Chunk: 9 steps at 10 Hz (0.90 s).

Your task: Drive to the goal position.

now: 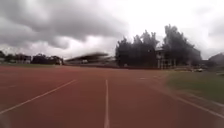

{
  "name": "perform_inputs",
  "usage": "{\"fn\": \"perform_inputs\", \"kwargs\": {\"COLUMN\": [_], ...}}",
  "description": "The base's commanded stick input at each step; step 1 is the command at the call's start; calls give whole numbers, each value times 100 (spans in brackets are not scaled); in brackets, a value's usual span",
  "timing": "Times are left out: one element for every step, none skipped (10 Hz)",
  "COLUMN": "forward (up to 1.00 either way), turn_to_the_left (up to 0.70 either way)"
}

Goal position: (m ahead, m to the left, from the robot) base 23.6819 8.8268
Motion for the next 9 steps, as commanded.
{"fn": "perform_inputs", "kwargs": {"forward": [70,70,70,70,70,70,70,70,70], "turn_to_the_left": [0,0,0,0,0,0,0,0,0]}}
